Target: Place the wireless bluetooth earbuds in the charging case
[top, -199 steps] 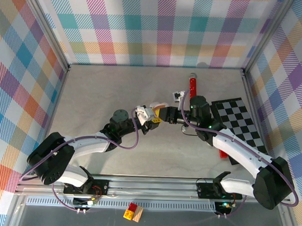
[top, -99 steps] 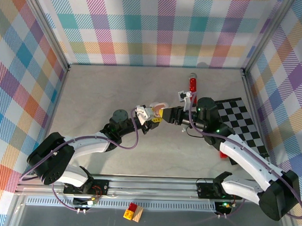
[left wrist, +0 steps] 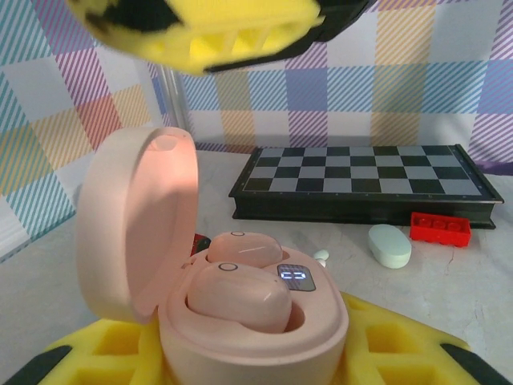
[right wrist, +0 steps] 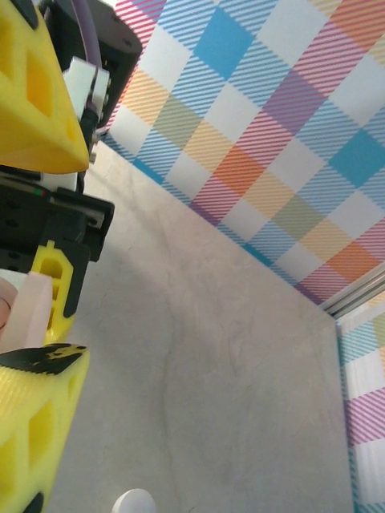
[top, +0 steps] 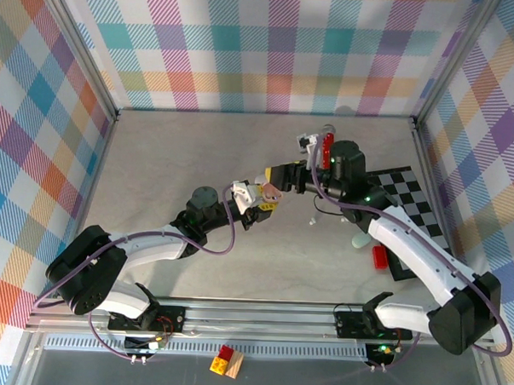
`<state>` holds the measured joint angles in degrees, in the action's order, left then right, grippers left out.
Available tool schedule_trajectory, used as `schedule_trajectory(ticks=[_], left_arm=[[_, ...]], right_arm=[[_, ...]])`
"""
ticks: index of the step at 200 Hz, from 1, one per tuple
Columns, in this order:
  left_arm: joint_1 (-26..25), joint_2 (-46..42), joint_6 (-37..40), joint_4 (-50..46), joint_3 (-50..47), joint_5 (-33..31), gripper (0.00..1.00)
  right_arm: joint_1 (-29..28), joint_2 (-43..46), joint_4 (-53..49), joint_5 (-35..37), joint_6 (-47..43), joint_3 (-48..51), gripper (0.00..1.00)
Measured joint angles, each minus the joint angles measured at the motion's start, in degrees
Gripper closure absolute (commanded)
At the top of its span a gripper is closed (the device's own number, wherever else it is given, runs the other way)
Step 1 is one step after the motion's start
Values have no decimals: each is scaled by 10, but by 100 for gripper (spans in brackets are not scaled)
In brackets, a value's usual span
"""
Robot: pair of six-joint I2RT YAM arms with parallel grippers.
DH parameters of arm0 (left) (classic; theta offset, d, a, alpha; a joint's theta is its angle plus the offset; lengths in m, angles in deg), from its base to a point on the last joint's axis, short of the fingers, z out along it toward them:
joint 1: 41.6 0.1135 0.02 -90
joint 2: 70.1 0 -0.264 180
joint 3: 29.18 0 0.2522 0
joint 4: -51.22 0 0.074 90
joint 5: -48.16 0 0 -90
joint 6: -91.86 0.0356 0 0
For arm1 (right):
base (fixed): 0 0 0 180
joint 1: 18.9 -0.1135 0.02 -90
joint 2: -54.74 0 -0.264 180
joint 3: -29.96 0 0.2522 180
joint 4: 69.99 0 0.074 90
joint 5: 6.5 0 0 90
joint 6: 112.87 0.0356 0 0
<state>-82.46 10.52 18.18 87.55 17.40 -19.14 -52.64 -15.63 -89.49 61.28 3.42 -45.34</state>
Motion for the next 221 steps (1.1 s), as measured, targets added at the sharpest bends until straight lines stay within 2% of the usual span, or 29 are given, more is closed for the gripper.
schedule_trajectory(ticks=[114,221], left_arm=[[0,-2,-4,-3,0,2,66],[0,-6,-4,-3,0,3,66]], right_arm=[[0,20,-85,-26,-19,0,41],[0,25,-74,-32,-20,7,40]])
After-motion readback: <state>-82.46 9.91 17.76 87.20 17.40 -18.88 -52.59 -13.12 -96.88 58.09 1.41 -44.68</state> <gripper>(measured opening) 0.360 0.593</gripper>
